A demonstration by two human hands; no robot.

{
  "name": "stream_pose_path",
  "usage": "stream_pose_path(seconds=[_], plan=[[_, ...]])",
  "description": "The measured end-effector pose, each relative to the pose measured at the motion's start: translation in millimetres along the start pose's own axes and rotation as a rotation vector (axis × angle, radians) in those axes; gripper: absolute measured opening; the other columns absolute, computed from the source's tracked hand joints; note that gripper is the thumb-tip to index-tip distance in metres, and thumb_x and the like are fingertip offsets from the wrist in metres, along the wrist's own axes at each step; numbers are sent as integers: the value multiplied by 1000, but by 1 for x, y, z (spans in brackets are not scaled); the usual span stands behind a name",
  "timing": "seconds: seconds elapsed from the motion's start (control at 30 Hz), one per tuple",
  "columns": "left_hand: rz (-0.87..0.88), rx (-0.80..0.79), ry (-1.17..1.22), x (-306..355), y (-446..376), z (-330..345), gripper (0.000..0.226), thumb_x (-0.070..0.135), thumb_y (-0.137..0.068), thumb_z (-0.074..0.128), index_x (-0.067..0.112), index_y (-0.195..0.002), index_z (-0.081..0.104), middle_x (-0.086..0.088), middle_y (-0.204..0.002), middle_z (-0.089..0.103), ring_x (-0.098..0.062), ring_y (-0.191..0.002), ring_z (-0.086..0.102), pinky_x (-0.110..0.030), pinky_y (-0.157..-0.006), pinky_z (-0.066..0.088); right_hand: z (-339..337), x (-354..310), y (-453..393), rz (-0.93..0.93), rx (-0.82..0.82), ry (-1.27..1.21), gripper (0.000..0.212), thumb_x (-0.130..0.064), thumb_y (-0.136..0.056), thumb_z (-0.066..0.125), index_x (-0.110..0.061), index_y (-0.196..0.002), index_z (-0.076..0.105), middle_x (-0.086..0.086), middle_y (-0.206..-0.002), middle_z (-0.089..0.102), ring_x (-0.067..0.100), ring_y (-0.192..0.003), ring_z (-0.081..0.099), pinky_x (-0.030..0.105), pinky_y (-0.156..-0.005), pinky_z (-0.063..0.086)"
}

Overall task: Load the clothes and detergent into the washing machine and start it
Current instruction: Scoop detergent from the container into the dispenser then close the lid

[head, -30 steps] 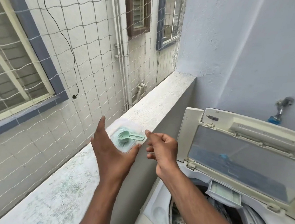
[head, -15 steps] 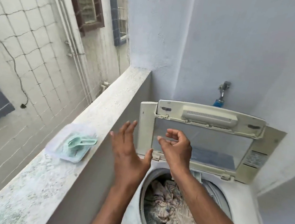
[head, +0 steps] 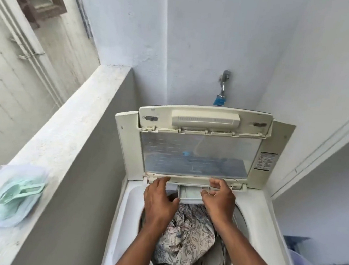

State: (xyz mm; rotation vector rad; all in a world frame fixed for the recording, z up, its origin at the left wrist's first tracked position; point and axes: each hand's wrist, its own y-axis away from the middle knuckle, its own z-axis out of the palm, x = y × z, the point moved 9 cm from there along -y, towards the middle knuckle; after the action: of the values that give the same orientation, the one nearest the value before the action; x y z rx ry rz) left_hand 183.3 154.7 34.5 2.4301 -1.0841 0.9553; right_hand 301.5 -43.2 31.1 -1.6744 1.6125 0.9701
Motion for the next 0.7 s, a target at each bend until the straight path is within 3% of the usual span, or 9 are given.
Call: stream_pose_path(seconds=[0.07,0.13,0.23,0.33,0.43,0.57,0.7], plan=[[-36,-36,-21,-8,-1,18,73,33,-78,86,30,-143,54,3,-142,60,-25,-134,51,-44,-117,42,6,23,-8,28,-10,33,44,-11,-77,89,-19,-115,68,-4,-112,74,14,-87,71,20,-68,50],[-55,-42,-24,-15,-2,34,68,30,-77,88,25,-139,60,1,-136,65,-26,-128,58,-46,-113,47,15,43,-15,48,-20,61,46,-11,-75,90,-20,-115,68,-4,-111,74,16,-90,71,29,-78,59],[-88,-46,9,-20,-4,49,62,24,-76,91,20,-133,66,1,-126,70,-20,-115,65,-39,-106,53,26,65,-25,52,-40,77,46,-9,-73,92,-21,-111,68,-5,-108,73,18,-93,71,41,-85,62],[-120,-77,29,-23,-5,61,54,17,-78,90,20,-128,70,5,-113,73,-9,-98,66,-25,-96,52,34,83,-32,49,-69,93,48,-7,-71,93,-19,-111,70,-2,-108,75,18,-96,72,40,-85,63],[-132,-61,35,-28,-6,68,47,18,-81,87,24,-126,72,9,-110,77,-9,-96,72,-30,-92,59,41,98,-35,64,-109,83,47,-8,-72,93,-15,-112,72,-1,-108,75,18,-95,72,36,-82,63],[-161,-44,29,-34,-7,76,35,23,-83,86,27,-116,76,14,-106,78,-1,-91,70,-22,-85,55,43,108,-35,76,-137,72,38,-11,-73,94,-16,-106,73,-5,-97,76,12,-85,73,33,-73,63],[-188,-46,85,-38,-8,82,28,25,-86,85,26,-114,78,14,-101,80,-1,-88,73,-28,-87,61,44,112,-34,92,-144,26,35,-7,-75,92,-17,-101,73,-13,-87,72,2,-79,71,26,-66,61]])
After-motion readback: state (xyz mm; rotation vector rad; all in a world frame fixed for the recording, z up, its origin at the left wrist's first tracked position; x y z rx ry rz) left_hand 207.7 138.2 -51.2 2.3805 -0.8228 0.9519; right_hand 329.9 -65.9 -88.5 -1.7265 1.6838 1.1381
